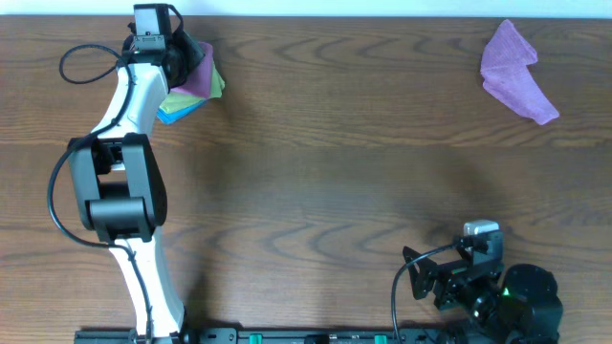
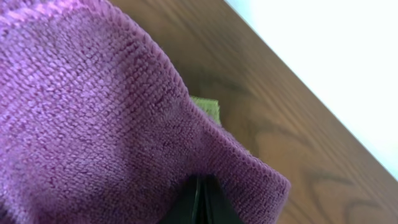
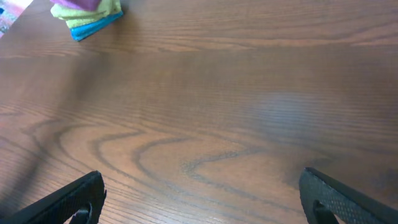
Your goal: Fold the cloth
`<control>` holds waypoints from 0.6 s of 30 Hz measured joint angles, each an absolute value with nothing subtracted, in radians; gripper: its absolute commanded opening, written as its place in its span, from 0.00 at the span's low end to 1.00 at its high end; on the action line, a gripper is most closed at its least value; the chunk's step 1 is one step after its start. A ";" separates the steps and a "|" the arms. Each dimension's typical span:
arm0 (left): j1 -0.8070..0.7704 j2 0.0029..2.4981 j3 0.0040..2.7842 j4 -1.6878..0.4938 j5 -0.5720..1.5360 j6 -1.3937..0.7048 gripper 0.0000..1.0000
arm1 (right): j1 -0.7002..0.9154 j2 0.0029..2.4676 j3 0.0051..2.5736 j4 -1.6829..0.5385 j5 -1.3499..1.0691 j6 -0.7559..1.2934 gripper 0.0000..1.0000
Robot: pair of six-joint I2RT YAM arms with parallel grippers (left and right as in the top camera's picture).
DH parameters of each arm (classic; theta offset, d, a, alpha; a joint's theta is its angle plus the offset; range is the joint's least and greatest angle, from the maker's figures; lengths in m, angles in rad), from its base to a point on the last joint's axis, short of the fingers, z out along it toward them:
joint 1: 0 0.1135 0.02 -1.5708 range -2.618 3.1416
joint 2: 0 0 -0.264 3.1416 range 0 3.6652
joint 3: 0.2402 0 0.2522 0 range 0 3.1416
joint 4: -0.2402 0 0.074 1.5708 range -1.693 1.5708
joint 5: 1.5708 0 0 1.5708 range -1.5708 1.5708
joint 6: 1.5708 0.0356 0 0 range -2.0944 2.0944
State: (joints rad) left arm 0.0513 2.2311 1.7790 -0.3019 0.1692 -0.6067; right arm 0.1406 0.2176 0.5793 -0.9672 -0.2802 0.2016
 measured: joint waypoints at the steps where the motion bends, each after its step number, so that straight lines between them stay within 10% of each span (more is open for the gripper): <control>1: 0.051 2.236 1.779 -0.288 0.164 -0.612 0.06 | 0.141 0.218 0.579 -0.967 -0.280 0.202 0.99; 18: 0.059 2.302 1.781 -0.253 0.141 -0.655 0.06 | 0.141 0.218 0.579 -0.967 -0.281 0.202 0.99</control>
